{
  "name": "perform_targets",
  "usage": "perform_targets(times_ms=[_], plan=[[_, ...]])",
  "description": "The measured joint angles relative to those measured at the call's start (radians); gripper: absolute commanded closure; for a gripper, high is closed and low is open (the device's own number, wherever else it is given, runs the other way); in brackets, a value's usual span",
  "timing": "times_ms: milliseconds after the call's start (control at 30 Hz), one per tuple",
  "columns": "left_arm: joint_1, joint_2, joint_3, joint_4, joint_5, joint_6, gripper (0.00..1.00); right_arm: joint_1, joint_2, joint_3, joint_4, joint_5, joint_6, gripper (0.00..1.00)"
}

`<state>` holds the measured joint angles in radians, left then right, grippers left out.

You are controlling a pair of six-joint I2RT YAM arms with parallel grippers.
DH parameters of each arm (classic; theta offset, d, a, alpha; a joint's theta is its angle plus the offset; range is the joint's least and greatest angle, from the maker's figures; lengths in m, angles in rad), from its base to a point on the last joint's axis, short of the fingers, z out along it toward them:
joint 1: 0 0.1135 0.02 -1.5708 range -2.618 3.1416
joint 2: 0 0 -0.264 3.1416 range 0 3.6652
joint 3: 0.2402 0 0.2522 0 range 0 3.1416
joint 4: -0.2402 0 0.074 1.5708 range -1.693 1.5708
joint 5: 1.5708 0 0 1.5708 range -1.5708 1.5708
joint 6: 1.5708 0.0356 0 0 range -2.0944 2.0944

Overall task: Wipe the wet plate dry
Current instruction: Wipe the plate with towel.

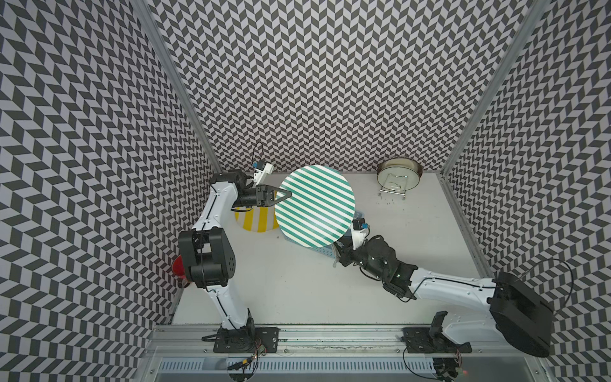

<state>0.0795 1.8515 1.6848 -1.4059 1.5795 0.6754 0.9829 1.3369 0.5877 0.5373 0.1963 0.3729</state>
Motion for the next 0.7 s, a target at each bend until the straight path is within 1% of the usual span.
perform_targets(times_ms=[133, 300, 367, 433, 600, 700], plan=[[0.0, 0.0, 0.0, -0.031, 0.0, -0.027, 1.0, 0.069, 0.011, -0.004, 0.042, 0.151, -0.067, 1.0], [0.002, 0.001, 0.0, -0.045, 0.0, -0.044, 1.0, 0.113, 0.011, -0.058, 0.13, 0.29, -0.145, 1.0], [0.006, 0.001, -0.001, -0.011, -0.033, -0.011, 1.0, 0.126, 0.011, -0.066, 0.183, 0.315, -0.188, 1.0], [0.005, 0.012, -0.003, 0.007, -0.031, 0.0, 1.0, 0.137, 0.004, -0.066, 0.232, 0.333, -0.214, 1.0], [0.005, 0.015, -0.007, 0.01, -0.016, 0.007, 1.0, 0.14, -0.017, -0.086, 0.277, 0.386, -0.244, 1.0], [0.006, 0.015, -0.007, 0.014, -0.016, 0.008, 1.0, 0.14, -0.016, -0.087, 0.279, 0.389, -0.257, 1.0]])
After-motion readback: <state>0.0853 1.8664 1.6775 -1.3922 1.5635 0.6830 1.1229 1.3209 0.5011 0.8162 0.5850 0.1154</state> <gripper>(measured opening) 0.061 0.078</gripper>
